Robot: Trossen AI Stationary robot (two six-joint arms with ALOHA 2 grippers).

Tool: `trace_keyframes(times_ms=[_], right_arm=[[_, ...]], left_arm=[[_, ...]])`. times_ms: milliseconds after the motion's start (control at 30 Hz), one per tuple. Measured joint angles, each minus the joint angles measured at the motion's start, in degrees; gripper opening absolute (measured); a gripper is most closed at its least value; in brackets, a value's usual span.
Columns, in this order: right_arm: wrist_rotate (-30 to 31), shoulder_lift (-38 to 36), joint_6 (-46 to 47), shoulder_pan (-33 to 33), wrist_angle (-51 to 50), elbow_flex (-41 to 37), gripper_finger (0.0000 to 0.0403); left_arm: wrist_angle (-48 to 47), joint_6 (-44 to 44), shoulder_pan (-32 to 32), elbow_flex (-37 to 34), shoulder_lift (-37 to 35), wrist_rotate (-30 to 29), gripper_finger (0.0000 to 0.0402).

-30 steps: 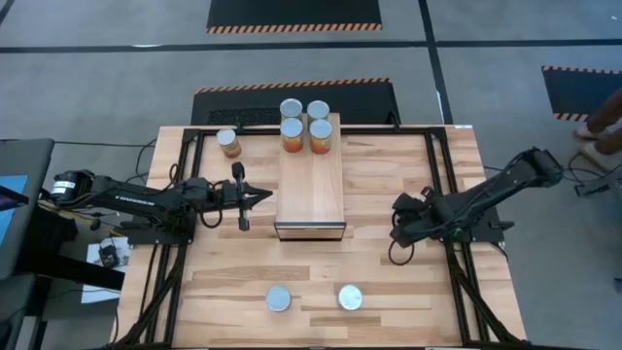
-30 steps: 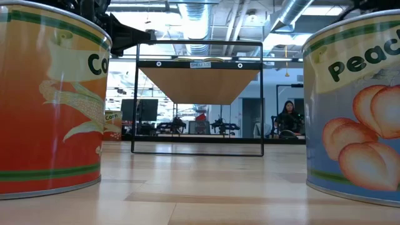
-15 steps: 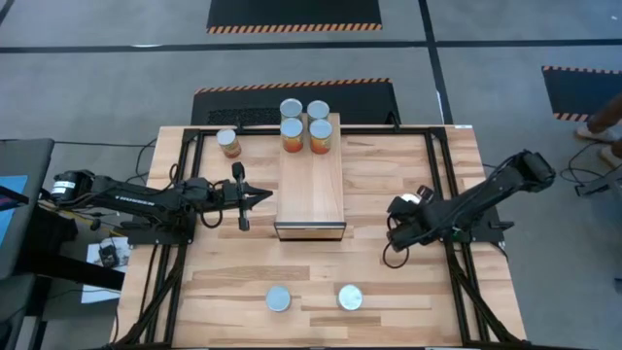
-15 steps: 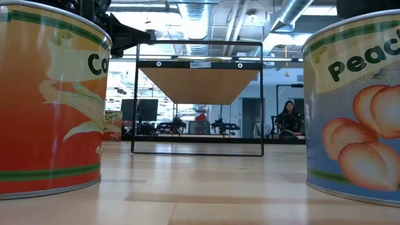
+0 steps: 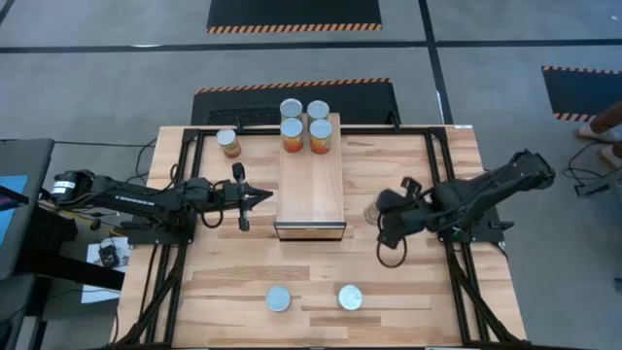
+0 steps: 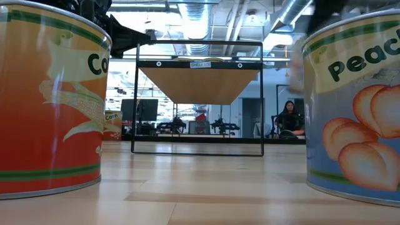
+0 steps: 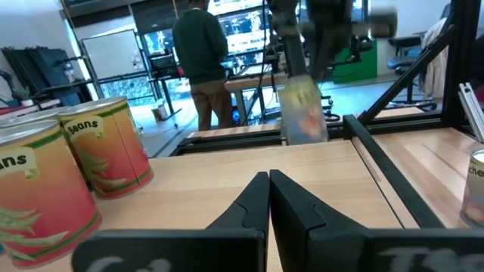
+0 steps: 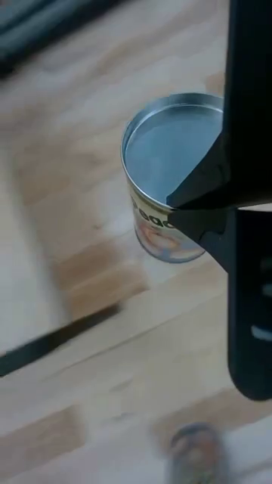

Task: Pick and place cans onto a shelf
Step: Put the top canned peaches on the shelf

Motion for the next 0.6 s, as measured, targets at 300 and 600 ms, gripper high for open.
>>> trace_keyframes(times_ms=[300,600], right_arm=[[3.7,12.1,-15.6,-8.8,0.1,24.1,0.0007],[-4.2,26.2,-24.9,-19.1,-0.2,38.6,0.0008]], left_arm=[[-0.3,-0.1,0.0,0.0,0.0,-0.3,0.0002],[-1.4,-0.6,0.0,0.0,0.0,-0.5,0.0002]])
